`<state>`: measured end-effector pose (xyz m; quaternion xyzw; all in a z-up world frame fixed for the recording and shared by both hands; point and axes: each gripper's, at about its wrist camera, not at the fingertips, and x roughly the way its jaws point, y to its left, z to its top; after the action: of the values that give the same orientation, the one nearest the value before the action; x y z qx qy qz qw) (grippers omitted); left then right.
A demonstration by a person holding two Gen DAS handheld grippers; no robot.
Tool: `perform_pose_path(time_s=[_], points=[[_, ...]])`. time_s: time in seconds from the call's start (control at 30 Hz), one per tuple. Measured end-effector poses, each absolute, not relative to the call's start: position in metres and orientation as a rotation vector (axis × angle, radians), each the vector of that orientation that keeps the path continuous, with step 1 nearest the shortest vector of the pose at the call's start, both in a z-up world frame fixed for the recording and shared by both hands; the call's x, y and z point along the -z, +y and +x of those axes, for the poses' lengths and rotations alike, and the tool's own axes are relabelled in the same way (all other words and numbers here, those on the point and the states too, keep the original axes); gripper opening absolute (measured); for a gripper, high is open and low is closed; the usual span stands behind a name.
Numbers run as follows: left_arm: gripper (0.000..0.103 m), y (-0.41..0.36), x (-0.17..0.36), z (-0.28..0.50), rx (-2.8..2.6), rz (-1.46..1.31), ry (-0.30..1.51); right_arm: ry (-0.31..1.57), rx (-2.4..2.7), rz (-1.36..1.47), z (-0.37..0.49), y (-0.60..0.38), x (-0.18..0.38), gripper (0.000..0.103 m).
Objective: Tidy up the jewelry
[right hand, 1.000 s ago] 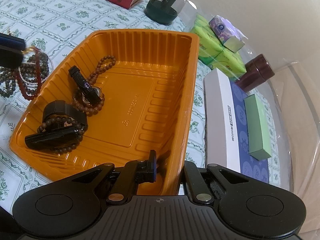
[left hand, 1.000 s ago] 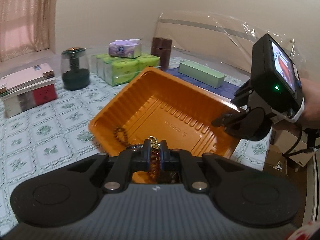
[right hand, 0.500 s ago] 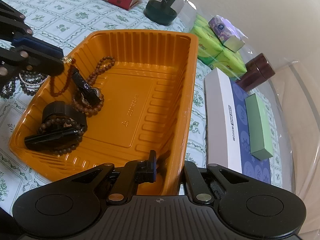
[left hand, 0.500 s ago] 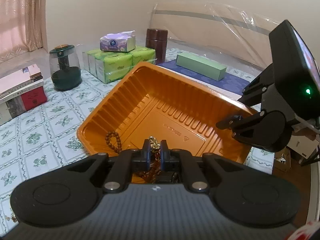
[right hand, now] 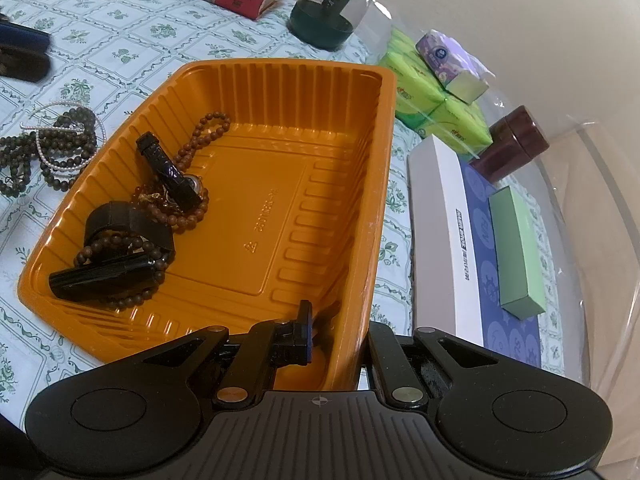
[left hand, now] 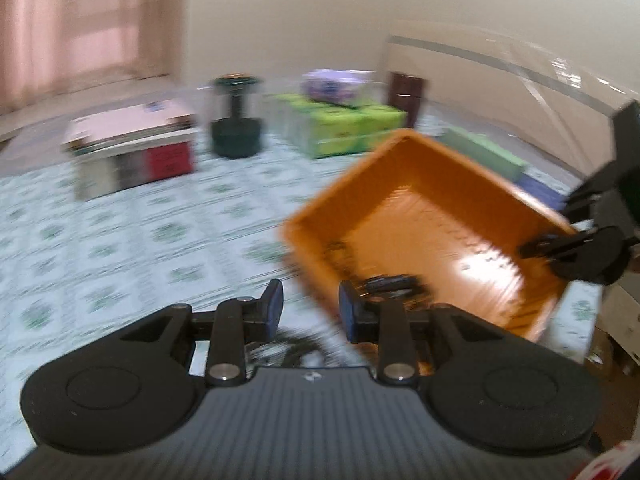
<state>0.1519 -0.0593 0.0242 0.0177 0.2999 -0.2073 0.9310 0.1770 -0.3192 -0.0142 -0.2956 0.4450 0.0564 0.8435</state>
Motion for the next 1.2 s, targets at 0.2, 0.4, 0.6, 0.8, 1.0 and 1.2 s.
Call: perform_pose_path(time_s=[0.2,0.4,0.6,0.8,1.0,1.2], points=[[0.029,0.007,-0.012,0.139,0.252,0.014,0.627,0.939,-0.115,-0.621,0.176,-0.321,0.014,0.008],[0.030,0.057,0.014,0.133,0.113,0.023,0.672,0.942,-0.110,-0.618,0.176,-0.319,0.014,0.008],[0.041,0.070,0.032,0.142,0.067,0.042,0.664,0.942,-0.108,-0.625,0.175,-0.316,0.014,0.008],[0.041,0.064,0.050,0.159,0.071,0.104,0.653,0.947,-0.108,-0.621,0.175,-0.317,0.014,0.008],[0.040,0.065,0.062,0.176,0.039,0.158,0.666,0.950,-0.108,-0.621,0.175,-0.318,0.014,0.008],[0.030,0.060,0.070,0.185,0.071,0.194,0.663,0.956,-0.106,-0.618,0.175,-0.319,0.016,0.008]])
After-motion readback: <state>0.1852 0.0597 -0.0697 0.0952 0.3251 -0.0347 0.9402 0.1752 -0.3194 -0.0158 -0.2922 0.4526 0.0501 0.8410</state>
